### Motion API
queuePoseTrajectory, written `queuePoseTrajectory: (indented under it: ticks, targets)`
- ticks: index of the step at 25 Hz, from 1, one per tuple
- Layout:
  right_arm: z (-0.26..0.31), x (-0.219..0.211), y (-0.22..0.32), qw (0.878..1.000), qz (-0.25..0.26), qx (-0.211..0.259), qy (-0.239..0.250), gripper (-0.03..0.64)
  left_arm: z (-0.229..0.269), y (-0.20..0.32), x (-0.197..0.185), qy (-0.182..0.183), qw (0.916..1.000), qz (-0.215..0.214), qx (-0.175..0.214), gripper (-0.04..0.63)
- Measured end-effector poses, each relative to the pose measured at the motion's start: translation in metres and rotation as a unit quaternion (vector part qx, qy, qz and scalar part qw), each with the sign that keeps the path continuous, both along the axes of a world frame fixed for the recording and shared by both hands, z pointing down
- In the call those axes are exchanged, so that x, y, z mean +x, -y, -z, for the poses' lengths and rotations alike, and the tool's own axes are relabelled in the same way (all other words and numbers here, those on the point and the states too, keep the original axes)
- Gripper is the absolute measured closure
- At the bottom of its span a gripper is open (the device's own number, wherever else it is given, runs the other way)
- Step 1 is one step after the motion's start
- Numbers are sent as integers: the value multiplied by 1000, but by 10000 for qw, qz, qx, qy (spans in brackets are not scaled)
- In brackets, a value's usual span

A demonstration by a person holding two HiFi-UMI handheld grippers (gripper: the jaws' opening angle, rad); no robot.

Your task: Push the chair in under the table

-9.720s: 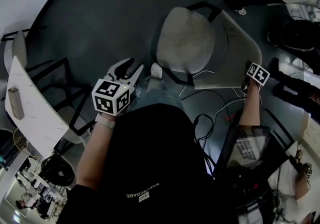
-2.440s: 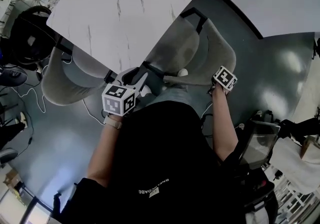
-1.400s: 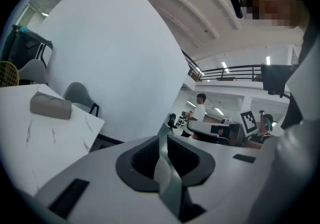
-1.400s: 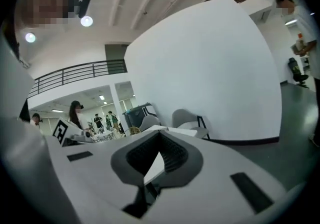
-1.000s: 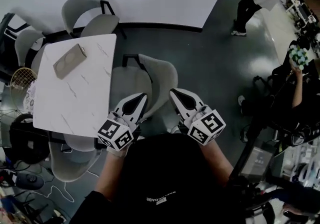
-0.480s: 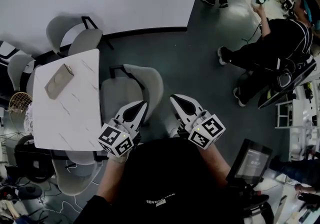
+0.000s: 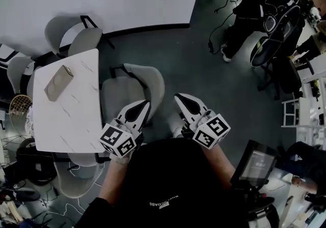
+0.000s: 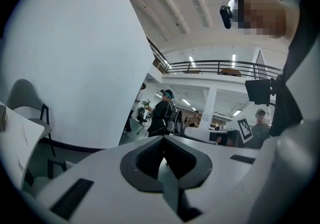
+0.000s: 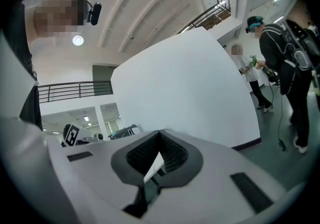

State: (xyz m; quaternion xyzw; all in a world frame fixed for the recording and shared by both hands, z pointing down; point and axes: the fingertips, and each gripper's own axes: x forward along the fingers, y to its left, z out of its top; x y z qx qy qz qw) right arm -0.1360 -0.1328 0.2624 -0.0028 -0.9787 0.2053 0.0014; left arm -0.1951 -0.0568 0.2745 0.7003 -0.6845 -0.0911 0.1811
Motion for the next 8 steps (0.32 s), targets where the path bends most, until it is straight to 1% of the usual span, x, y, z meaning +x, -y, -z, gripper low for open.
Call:
queuePoseTrajectory:
  ticks: [8]
  targets:
    - [-3,-5,12,9999,-2,-103,20,606,-4,9,-4,-13,10000,11,-55,589]
